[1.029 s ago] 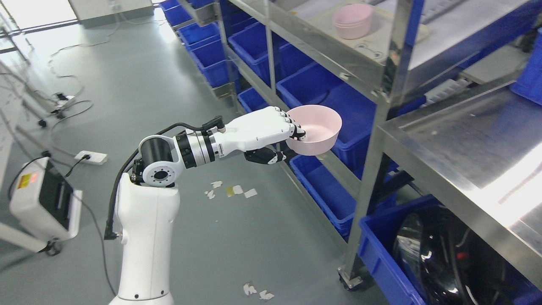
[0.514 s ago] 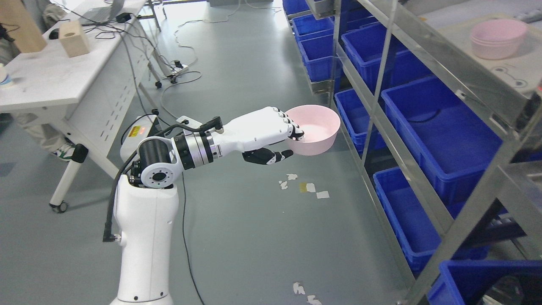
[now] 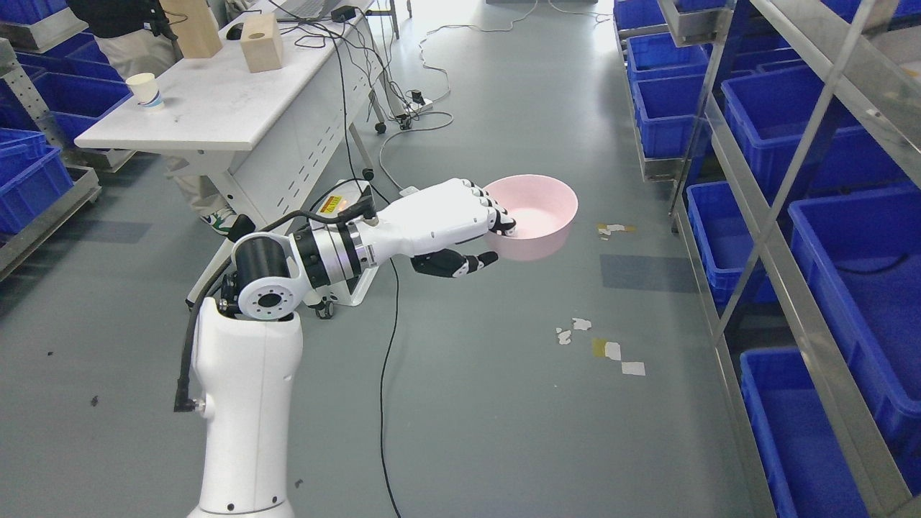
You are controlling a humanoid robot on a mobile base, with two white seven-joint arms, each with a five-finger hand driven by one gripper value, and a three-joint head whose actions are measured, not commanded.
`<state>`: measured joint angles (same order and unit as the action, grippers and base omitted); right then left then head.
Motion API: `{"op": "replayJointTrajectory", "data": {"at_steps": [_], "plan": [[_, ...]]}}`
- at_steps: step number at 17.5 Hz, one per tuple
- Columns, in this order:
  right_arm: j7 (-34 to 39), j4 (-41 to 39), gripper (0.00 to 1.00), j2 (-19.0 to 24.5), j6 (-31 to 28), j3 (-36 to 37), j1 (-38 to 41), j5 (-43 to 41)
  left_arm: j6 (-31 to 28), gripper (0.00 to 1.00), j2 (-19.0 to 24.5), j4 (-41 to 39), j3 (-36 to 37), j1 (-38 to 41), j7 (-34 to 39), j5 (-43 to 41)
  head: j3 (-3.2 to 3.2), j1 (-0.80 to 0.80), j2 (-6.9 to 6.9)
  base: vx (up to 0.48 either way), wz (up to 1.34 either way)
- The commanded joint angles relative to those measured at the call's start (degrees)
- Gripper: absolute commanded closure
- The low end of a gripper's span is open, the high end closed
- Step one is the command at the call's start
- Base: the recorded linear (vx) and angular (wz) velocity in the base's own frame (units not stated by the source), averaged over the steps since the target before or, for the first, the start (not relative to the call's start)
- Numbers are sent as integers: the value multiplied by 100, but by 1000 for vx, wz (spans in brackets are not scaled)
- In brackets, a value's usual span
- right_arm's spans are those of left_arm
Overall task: Stack pink IKEA bowl on shelf middle layer
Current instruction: 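Hold the pink bowl in the left hand while the robot turns and drives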
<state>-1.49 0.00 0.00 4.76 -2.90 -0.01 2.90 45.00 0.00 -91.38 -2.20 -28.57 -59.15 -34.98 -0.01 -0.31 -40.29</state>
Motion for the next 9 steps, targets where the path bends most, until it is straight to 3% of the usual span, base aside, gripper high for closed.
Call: {"op": "replayJointTrajectory", "data": {"at_steps": [1, 9], "plan": [[0, -100, 0, -100, -2, 0, 124, 0, 0, 99, 100, -3, -27, 1, 0, -9, 0, 0, 0, 225, 268], [0, -100, 0, -100, -2, 0, 124, 0, 0, 99, 100, -3, -27, 1, 105, 0, 0, 0, 0, 318, -40]]}}
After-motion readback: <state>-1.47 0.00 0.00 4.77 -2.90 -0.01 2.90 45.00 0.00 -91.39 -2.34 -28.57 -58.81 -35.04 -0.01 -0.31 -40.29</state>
